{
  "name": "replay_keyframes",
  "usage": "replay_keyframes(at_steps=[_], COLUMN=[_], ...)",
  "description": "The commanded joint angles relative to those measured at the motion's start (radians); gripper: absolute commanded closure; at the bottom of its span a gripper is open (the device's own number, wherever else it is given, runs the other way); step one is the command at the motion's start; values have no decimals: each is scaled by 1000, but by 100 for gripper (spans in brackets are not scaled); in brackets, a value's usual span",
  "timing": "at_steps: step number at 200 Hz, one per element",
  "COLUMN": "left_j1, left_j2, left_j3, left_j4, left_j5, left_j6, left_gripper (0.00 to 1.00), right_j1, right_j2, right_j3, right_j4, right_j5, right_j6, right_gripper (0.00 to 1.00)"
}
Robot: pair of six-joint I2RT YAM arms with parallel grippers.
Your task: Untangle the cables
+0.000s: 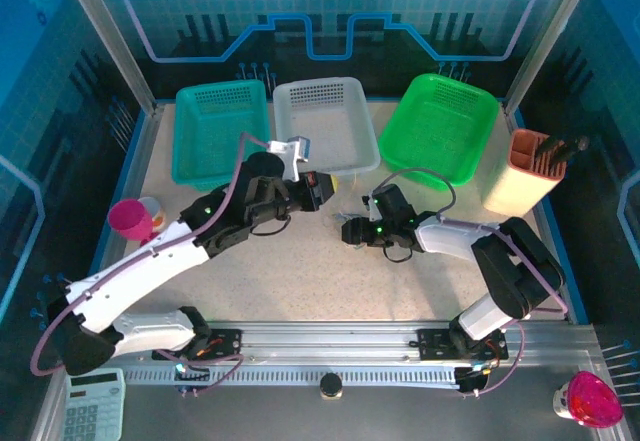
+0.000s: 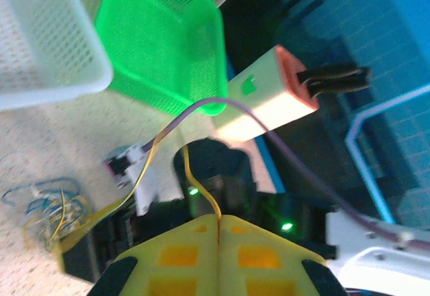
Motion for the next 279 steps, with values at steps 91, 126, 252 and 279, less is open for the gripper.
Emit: replay_keyframes(at_steps=[91, 126, 252, 279], left_j1=[226, 403, 785, 806], left_j2=[-72, -86, 211, 251], left_j3=[165, 123, 87, 80], left_j4=[-128, -127, -69, -71], left_j5=[-109, -141, -138, -115], left_j6=[123, 167, 265, 269], left_gripper=[100, 100, 100, 96], right_j1=[22, 24, 17, 10], right_j2=[-42, -98, -256, -285], right_j3=[9, 41, 80, 75], right_j4=[-39, -83, -212, -229], right_j5=[14, 19, 73, 79], right_j6=[-4, -39, -101, -115], right_gripper=[26, 20, 17, 17])
